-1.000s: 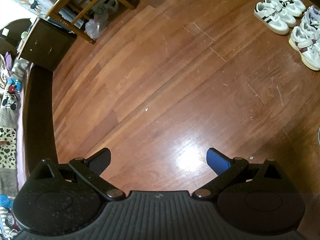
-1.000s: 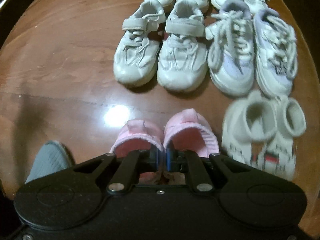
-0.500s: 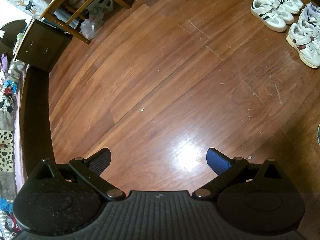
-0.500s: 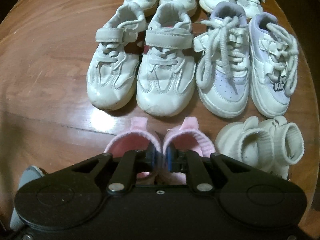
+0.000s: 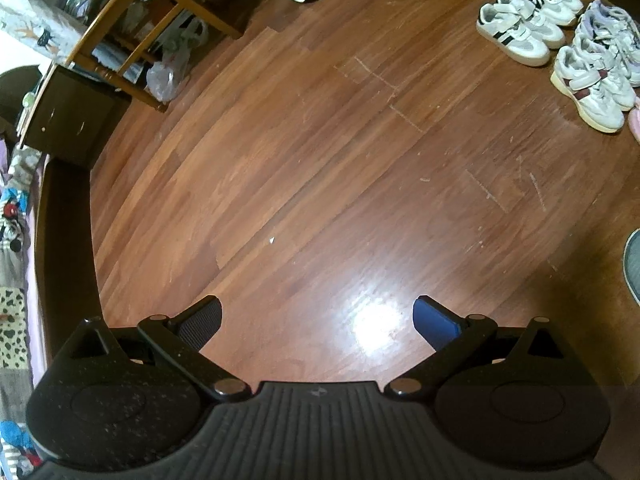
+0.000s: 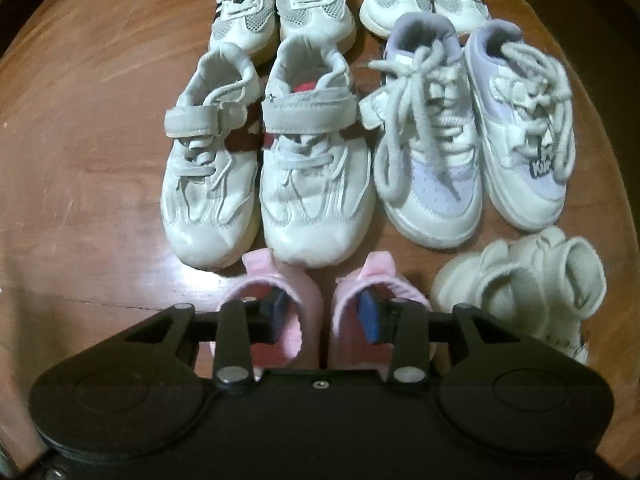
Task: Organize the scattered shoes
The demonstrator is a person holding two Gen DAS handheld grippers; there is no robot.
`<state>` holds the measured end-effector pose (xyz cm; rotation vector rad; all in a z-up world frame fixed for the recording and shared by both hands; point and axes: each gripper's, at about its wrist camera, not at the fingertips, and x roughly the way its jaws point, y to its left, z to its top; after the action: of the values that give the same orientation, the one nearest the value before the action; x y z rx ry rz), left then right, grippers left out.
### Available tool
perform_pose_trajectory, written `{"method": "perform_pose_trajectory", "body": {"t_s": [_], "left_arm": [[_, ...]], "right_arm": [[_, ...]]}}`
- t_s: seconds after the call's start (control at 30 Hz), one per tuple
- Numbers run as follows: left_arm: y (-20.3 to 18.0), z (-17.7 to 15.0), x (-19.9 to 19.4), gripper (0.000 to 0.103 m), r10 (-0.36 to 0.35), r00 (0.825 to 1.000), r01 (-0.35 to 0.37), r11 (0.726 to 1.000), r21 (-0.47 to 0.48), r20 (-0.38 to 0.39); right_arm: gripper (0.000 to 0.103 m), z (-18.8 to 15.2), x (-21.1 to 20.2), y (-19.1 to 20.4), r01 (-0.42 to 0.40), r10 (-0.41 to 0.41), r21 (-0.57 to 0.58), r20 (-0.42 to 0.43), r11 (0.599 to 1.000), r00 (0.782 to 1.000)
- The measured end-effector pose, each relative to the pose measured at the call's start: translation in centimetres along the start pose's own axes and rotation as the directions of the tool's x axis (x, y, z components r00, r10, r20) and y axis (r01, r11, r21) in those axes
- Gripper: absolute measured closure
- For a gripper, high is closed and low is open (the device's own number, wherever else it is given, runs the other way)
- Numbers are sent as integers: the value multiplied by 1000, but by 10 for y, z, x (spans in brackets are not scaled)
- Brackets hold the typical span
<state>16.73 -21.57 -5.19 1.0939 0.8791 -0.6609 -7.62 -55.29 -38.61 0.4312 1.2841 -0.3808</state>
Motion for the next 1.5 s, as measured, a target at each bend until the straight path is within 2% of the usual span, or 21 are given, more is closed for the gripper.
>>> {"method": "perform_pose_trajectory", "body": {"t_s": [0.13,0.2,0.33,0.4,0.5,0.6,0.73,0.8,0.83,1.0,1.07,1.2,1.27,1.37,1.4,1.5], "left_arm": [[-2,6,-1,1,-2,1000,2,1000,1,13],[-3,8,1,1,0,1000,0,1000,0,14],[-9,10,5,1,-22,1000,22,1000,3,7],[-18,12,7,1,-65,998,65,998,6,19],[-28,23,8,1,-149,986,152,988,-33,72],[-45,44,7,1,-233,958,253,962,-105,169],[-68,79,0,1,-323,895,391,900,-194,306],[-77,92,-2,1,-349,873,432,878,-207,341],[-87,107,-6,1,-368,853,461,864,-204,371],[-123,146,-27,1,-406,810,504,851,-147,424],[-142,154,-36,1,-444,780,530,843,-89,441],[-178,161,-53,1,-475,773,525,851,-4,420],[-185,159,-58,1,-495,766,529,848,37,410],[-178,158,-60,1,-510,757,553,833,14,409],[-175,157,-60,1,-535,735,587,810,5,416],[-175,155,-65,1,-573,703,626,780,16,422]], "right_arm": [[64,-4,5,5,1,-1,-12,-32,1000,999],[58,-8,0,-1,-37,38,31,-22,999,999],[53,-20,-20,-13,-107,105,88,26,990,994],[52,-30,-38,-22,-148,141,111,67,983,988],[42,-51,-65,-34,-182,162,171,125,968,979],[29,-61,-90,-39,-172,143,192,158,966,977],[25,-71,-124,-43,-148,107,207,195,967,975],[17,-76,-140,-46,-136,89,215,213,967,973],[16,-79,-149,-47,-130,80,219,222,967,972],[13,-87,-182,-45,-101,38,229,262,968,964],[11,-86,-191,-34,-85,23,215,273,973,962],[4,-86,-208,-18,-59,-1,198,292,978,956],[2,-86,-219,-12,-53,-14,218,294,974,956],[1,-86,-229,-8,-31,-35,219,289,975,957],[0,-86,-232,-8,-22,-43,220,289,975,956],[0,-84,-239,-6,4,-69,220,288,975,955]]}}
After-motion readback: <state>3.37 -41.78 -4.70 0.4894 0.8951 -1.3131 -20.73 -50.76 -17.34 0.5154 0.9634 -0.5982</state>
